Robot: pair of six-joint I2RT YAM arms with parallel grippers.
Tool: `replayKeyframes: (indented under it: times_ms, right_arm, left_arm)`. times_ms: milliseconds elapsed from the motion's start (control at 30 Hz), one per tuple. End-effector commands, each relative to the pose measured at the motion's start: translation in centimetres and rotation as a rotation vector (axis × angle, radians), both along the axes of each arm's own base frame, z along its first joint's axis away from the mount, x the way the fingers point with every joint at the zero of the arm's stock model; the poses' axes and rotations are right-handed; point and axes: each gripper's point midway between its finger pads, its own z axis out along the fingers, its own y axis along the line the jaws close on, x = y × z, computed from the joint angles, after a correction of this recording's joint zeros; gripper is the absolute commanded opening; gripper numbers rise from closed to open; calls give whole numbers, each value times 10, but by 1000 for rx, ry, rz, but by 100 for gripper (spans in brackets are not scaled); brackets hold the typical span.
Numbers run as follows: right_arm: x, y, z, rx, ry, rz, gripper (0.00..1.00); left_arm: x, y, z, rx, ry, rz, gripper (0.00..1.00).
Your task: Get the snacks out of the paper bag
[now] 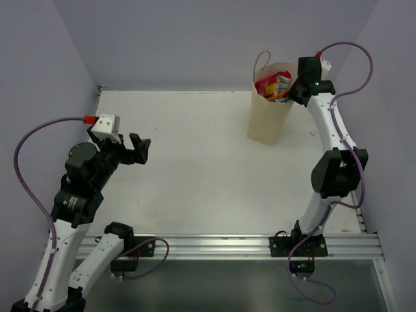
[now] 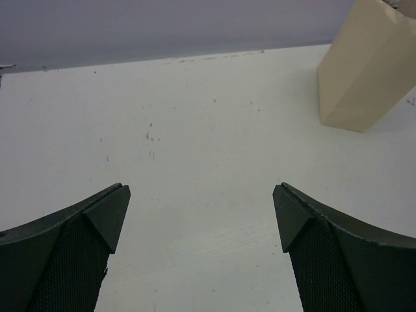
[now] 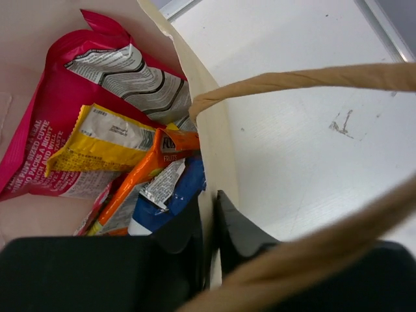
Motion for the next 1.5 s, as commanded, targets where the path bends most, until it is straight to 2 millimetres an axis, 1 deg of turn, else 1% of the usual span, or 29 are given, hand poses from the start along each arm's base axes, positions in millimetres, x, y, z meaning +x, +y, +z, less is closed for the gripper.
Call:
replayKeyframes:
  times_ms: [0, 33, 67, 100, 133, 167, 200, 233, 267, 300, 333, 367, 400, 433, 467, 500, 533, 567, 600, 633, 767, 833, 967, 1067, 1233, 1267, 1367, 1400, 1467]
  right_arm:
    - [2, 1, 30, -26, -85, 46, 10]
    - [-1, 2, 41, -30, -119, 58, 7]
    - [-4, 4, 47, -40, -130, 91, 1]
    - [-6, 6, 49, -47, -142, 111, 0]
    - [-11, 9, 61, -52, -170, 133, 0]
    - [-13, 18, 63, -53, -173, 193, 0]
    - [-17, 21, 60, -51, -164, 221, 0]
    - [-22, 27, 67, -53, -174, 252, 0]
    - [-26, 32, 66, -62, -169, 297, 0]
    - [-31, 37, 59, -69, -154, 322, 0]
    - [-40, 44, 67, -77, -175, 354, 0]
    - [-45, 51, 68, -85, -186, 404, 0]
    - [-50, 59, 59, -88, -186, 444, 0]
    - [-57, 70, 60, -96, -200, 484, 0]
    - [-67, 74, 70, -129, -232, 525, 0]
    - [-74, 83, 61, -132, -225, 575, 0]
    - [-80, 94, 61, -138, -228, 616, 0]
    - [-88, 96, 66, -162, -246, 648, 0]
    - [-96, 108, 58, -150, -240, 715, 0]
    - [-102, 115, 59, -166, -248, 756, 0]
    - [-124, 133, 57, -193, -269, 877, 0]
    - [-131, 134, 58, -214, -283, 912, 0]
    - [-132, 128, 64, -289, -288, 906, 0]
    - [-127, 119, 77, -362, -302, 867, 0]
    - [-120, 107, 99, -439, -349, 802, 0]
    - [-120, 104, 102, -446, -352, 788, 0]
    - [-120, 98, 111, -471, -372, 739, 0]
    - [-120, 97, 115, -484, -395, 721, 0]
    - [-122, 94, 121, -539, -418, 695, 0]
  left_arm:
    - [-3, -4, 11, -22, -16, -18, 100]
    - [-3, -4, 11, -26, -15, -19, 100]
    - [-3, -4, 11, -26, -15, -20, 100]
    - [-3, -5, 11, -27, -13, -21, 100]
    - [-3, -5, 10, -27, -10, -23, 100]
    - [-2, -6, 10, -27, -10, -24, 100]
    - [-2, -7, 10, -30, -7, -30, 100]
    - [-2, -8, 10, -32, -5, -33, 100]
    - [-1, -9, 11, -34, -3, -37, 100]
    - [-2, -10, 12, -37, -3, -46, 100]
    - [-1, -11, 12, -39, -1, -50, 100]
    - [-1, -14, 13, -41, 0, -62, 100]
    - [-1, -15, 13, -43, 2, -66, 100]
    - [0, -15, 13, -45, 5, -69, 100]
    - [0, -16, 13, -47, 7, -71, 100]
    - [1, -18, 13, -50, 11, -78, 100]
    - [1, -19, 13, -53, 15, -81, 100]
    - [1, -21, 13, -56, 18, -91, 100]
    - [2, -22, 12, -62, 24, -96, 100]
    - [2, -23, 13, -64, 26, -101, 100]
    - [2, -34, 16, -90, 41, -155, 100]
    - [2, -40, 22, -108, 44, -177, 100]
    - [4, -50, 31, -139, 55, -219, 100]
    - [6, -56, 37, -155, 61, -246, 100]
    - [12, -68, 37, -179, 102, -297, 100]
    - [10, -73, 42, -193, 99, -326, 100]
    - [16, -81, 46, -213, 113, -356, 100]
    - [14, -85, 52, -226, 109, -379, 100]
    - [20, -90, 53, -240, 114, -394, 100]
